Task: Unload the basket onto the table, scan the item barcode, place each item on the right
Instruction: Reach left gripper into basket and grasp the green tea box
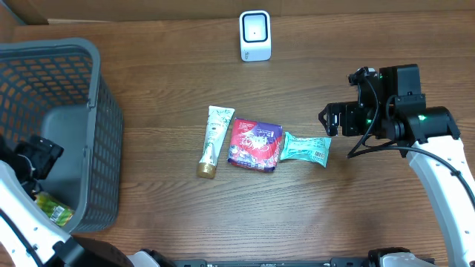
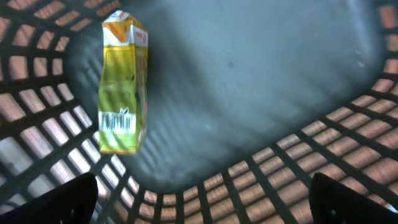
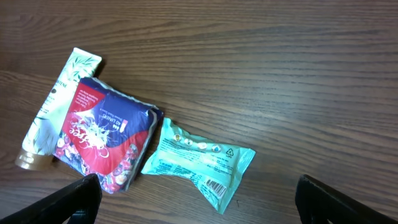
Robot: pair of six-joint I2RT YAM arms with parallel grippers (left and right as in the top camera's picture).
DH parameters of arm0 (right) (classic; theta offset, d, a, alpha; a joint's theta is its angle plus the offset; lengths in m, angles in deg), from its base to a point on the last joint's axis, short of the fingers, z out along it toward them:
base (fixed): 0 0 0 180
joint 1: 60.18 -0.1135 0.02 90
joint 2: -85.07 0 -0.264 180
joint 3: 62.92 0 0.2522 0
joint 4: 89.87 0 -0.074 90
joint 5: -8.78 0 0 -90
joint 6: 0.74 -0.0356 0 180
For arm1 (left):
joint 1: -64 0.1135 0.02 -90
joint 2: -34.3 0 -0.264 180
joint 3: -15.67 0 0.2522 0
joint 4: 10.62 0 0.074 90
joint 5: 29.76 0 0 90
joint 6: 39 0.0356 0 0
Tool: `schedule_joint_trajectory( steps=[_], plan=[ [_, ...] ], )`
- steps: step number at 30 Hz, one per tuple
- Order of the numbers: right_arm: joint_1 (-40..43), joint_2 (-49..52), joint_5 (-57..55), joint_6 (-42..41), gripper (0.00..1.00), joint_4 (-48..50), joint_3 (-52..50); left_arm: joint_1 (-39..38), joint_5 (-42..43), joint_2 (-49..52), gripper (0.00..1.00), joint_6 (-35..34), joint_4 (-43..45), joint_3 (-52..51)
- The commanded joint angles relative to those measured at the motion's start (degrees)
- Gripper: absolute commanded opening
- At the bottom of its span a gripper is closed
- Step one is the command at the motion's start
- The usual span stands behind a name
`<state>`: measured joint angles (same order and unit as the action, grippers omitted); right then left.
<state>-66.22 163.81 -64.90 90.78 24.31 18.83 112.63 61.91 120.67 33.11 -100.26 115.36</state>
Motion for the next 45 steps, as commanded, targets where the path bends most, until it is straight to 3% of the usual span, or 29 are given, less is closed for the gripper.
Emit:
schedule_joint_trajectory(
  steps=[1,6,15,19,28,30,33,34,35,41,45],
  plan=[
    [-0.33,0.09,0.46,0.24,1.00,0.31,1.09,1.62,-3.28,-0.35,1.00,-0.11,4.31,-6.80],
    [-0.33,0.09,0.46,0.24,1.00,0.28,1.09,1.66,-10.14,-0.33,1.00,0.44,10.25,-13.92],
    [-0.33,0.09,0.46,0.24,1.00,0.31,1.09,1.66,-13.60,0.00,1.00,4.13,22.21,-23.85],
    [-0.33,0.09,0.42,0.24,1.00,0.26,1.09,1.66,-18.86,0.26,1.00,5.07,26.45,-29.09],
    [-0.33,0.15,0.31,0.24,1.00,0.48,1.07,1.66,-18.05,0.26,0.96,4.98,32.81,-34.91],
    [-0.33,0.15,0.31,0.24,1.00,0.48,1.09,1.62,-17.22,0.24,0.88,5.01,33.09,-34.88],
    [-0.33,0.15,0.31,0.24,1.00,0.48,1.09,1.62,-15.52,0.24,0.67,4.48,33.40,-34.88],
    [-0.33,0.15,0.31,0.24,1.00,0.48,1.09,1.62,-13.97,0.24,0.46,4.33,33.77,-34.77],
    [-0.33,0.15,0.31,0.24,1.00,0.48,1.09,1.60,-12.90,0.24,0.38,4.33,34.14,-34.75],
    [-0.33,0.15,0.31,0.24,1.00,0.48,1.09,1.55,-4.85,0.20,0.11,4.11,34.40,-33.90],
    [-0.33,0.15,0.31,0.24,1.00,0.50,1.09,0.87,-0.50,0.17,0.07,4.13,30.51,-29.59]
  ],
)
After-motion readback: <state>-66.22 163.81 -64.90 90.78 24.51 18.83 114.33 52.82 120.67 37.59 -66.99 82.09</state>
